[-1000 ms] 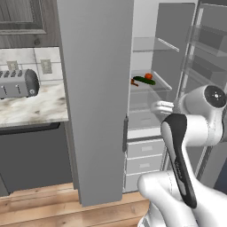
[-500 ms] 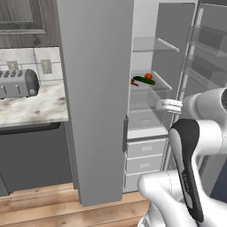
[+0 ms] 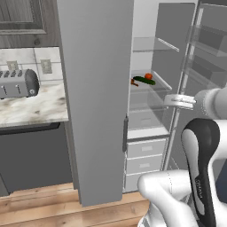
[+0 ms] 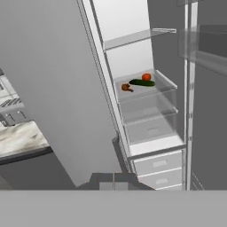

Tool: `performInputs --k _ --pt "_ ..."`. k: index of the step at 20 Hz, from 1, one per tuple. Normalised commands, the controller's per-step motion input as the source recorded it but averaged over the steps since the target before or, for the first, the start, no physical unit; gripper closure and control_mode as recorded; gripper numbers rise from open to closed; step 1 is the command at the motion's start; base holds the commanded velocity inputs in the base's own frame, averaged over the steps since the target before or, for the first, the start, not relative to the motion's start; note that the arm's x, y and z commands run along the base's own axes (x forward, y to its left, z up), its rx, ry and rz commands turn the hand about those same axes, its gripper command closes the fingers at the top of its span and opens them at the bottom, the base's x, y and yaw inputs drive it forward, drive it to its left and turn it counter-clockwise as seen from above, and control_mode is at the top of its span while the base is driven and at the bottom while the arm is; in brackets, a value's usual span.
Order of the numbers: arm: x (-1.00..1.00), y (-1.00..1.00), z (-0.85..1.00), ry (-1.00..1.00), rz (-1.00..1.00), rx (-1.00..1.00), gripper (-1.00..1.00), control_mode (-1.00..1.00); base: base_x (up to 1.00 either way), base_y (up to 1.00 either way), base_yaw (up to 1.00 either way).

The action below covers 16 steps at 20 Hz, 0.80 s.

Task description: Open the fridge, remove the apple, cucumber, and chicken drumstick, and place them on any counter.

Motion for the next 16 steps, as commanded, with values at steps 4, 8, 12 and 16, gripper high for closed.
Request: performInputs --k 4,8,12,16 --pt "-0.03 0.00 0.27 0.11 -0.06 0.00 1.00 -1.00 0.00 0.00 0.00" --pt "-0.04 -0.09 0.01 0.04 -0.11 0.00 1.00 -1.00 0.00 0.00 0.00" --pt "-0.01 -0.05 -0.03 0.00 -0.12 0.00 1.00 -1.00 0.00 0.00 0.00" --pt "-0.06 -0.04 -0.03 0.02 -0.04 0.00 1.00 1.00 -0.01 -0.02 -0.02"
